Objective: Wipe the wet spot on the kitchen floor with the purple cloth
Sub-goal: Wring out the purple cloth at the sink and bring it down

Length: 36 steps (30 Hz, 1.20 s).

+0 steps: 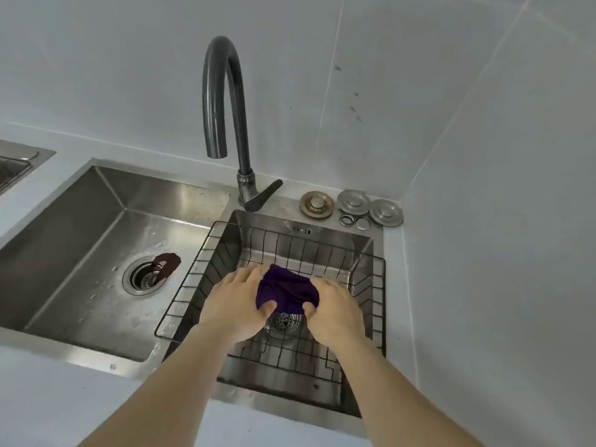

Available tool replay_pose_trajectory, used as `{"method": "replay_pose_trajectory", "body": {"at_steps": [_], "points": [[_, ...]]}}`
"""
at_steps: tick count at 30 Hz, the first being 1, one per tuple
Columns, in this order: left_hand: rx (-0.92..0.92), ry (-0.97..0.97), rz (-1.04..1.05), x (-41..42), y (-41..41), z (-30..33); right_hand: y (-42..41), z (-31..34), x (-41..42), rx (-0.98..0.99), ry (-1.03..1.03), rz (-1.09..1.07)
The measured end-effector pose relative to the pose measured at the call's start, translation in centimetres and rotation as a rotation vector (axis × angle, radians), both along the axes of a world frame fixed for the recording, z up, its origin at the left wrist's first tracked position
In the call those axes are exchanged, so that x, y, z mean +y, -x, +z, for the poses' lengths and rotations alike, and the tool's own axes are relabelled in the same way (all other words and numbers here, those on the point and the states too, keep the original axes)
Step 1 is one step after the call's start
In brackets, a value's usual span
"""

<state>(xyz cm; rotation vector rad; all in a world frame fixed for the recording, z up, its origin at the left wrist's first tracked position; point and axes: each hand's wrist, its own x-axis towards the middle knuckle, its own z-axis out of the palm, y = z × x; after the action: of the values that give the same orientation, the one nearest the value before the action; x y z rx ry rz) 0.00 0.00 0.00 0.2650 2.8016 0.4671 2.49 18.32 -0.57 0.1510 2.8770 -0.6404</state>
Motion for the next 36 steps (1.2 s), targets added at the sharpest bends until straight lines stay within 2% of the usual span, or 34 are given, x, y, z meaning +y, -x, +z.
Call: {"method": "replay_pose_trajectory", "body": {"at_steps": [8,15,22,29,36], "points": [[-0.095,0.057,0.002,0.3,1.7,-4.2,1.8,-3.0,-0.1,-0.025,-0.033,0.062],[0.019,0.077,0.032,0.9,1.6,-4.4,1.4,-4.4,0.6,0.012,-0.116,0.035],[0.095,0.084,0.011,0.7,0.3,-3.2,0.2,-4.1,0.6,0.02,-0.098,0.019],[0.163,0.077,-0.01,-0.3,0.2,2.0,-0.1,1.0,1.9,0.168,-0.061,0.002],[0.267,0.088,-0.014,-2.3,-1.2,10.7,-1.9,10.4,1.1,0.234,-0.062,0.015]]}}
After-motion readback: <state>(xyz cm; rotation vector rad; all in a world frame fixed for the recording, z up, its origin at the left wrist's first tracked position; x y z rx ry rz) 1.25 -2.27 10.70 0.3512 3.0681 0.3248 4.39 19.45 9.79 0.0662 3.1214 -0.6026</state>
